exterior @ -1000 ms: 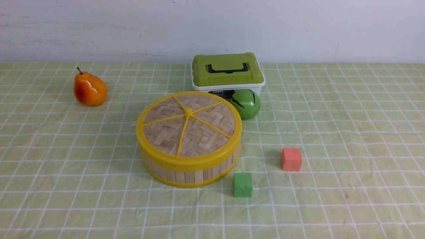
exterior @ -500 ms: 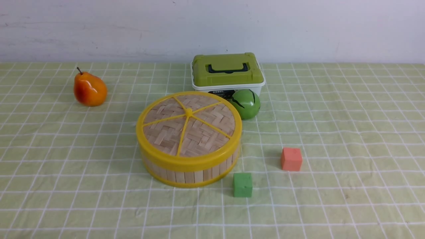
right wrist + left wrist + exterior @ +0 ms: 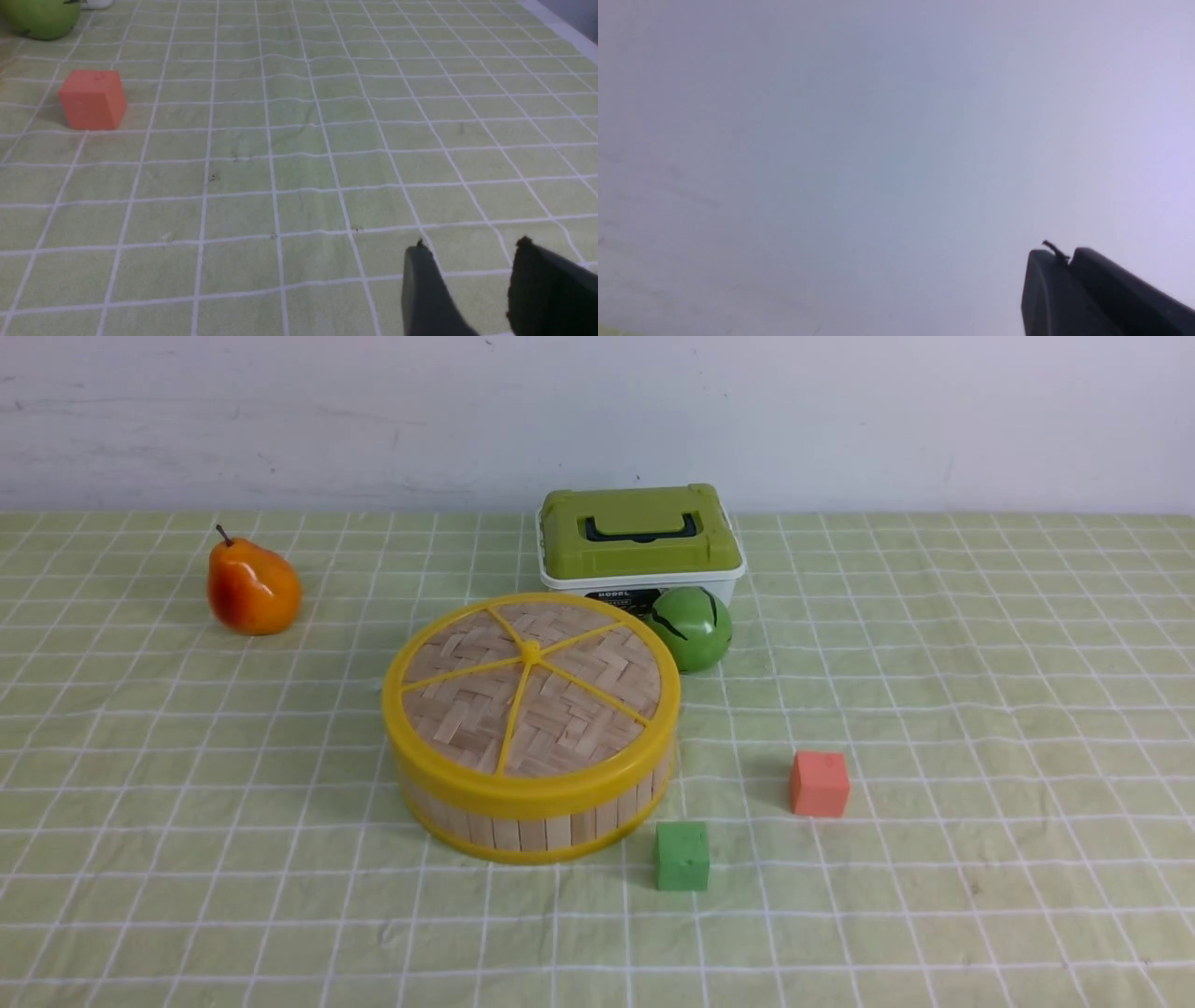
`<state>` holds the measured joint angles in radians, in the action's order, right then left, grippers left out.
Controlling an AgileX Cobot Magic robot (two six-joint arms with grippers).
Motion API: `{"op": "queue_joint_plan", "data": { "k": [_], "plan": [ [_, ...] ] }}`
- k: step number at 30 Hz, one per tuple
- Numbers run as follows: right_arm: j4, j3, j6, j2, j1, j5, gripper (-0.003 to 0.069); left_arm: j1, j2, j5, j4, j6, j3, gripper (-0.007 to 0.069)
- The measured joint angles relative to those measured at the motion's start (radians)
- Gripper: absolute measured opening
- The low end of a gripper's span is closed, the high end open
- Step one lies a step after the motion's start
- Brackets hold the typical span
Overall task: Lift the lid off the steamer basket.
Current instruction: Use the left arm to lift the lid of the steamer
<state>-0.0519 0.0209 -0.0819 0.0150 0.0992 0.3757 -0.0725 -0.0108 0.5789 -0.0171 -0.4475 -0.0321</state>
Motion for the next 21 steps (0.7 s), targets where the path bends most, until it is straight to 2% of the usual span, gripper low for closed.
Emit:
{"op": "queue_joint_plan", "data": {
  "k": [1,3,7,10,12,13,14,15,16,17,21],
  "plan": [
    [0.000,0.000,0.000,0.000,0.000,0.000,0.0241,0.000,0.000,0.068,0.000,-0.048,0.000,0.0057],
    [0.000,0.000,0.000,0.000,0.000,0.000,0.0241,0.000,0.000,0.108,0.004,-0.090,0.012,0.0059],
    [0.000,0.000,0.000,0.000,0.000,0.000,0.0241,0.000,0.010,-0.011,0.042,-0.103,0.140,0.0062],
    [0.000,0.000,0.000,0.000,0.000,0.000,0.0241,0.000,0.130,-0.255,0.117,-0.102,0.383,0.0069],
    [0.000,0.000,0.000,0.000,0.000,0.000,0.0241,0.000,0.193,-0.384,0.137,-0.103,0.461,0.0071],
    [0.000,0.000,0.000,0.000,0.000,0.000,0.0241,0.000,0.296,-0.541,0.149,-0.103,0.550,0.0071],
    [0.000,0.000,0.000,0.000,0.000,0.000,0.0241,0.000,0.308,-0.560,0.149,-0.103,0.560,0.0071],
    [0.000,0.000,0.000,0.000,0.000,0.000,0.0241,0.000,0.387,-0.708,0.151,-0.103,0.630,0.0071],
    [0.000,0.000,0.000,0.000,0.000,0.000,0.0241,0.000,0.420,-0.741,0.151,-0.103,0.644,0.0071],
    [0.000,0.000,0.000,0.000,0.000,0.000,0.0241,0.000,0.493,-0.848,0.151,-0.104,0.688,0.0072],
    [0.000,0.000,0.000,0.000,0.000,0.000,0.0241,0.000,0.637,-0.932,0.151,-0.107,0.719,0.0071]
  ]
}}
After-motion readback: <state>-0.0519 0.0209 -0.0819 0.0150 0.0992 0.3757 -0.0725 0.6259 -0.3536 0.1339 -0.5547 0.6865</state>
